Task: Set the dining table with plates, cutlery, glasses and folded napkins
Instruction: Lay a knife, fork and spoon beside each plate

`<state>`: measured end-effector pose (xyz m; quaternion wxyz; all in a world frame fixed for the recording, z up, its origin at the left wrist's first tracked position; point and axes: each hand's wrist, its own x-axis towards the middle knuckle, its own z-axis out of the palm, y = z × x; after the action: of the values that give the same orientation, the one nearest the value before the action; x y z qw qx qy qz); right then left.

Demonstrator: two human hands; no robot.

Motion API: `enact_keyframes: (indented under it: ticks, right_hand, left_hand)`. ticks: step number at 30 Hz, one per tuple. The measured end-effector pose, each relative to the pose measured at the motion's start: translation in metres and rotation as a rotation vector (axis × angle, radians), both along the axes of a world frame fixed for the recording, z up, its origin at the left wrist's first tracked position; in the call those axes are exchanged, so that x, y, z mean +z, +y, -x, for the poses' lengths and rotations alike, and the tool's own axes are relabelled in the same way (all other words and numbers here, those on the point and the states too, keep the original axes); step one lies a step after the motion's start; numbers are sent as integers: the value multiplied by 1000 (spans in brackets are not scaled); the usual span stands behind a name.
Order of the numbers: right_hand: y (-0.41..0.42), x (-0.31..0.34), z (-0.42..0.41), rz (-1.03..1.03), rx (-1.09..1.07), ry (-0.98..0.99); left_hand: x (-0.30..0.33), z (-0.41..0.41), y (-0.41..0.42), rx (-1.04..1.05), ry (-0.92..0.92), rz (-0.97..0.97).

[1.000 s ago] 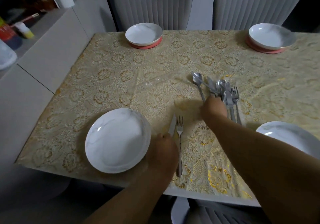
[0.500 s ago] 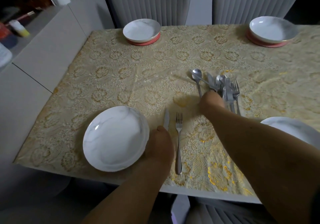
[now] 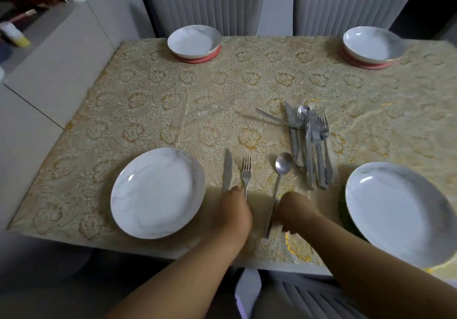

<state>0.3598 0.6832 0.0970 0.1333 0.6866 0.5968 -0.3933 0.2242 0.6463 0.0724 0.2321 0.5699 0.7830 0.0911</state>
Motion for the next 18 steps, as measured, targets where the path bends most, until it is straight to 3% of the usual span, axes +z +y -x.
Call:
enact_keyframes:
  ticks: [5,18]
  right_hand:
    - [16,-2,11,-333,-183,-14]
    - [-7,-21,16,-454,-218,45]
  left_hand:
    - [2,0,0,59,-84,-11]
    - [11,-12,-10,15,-85,19]
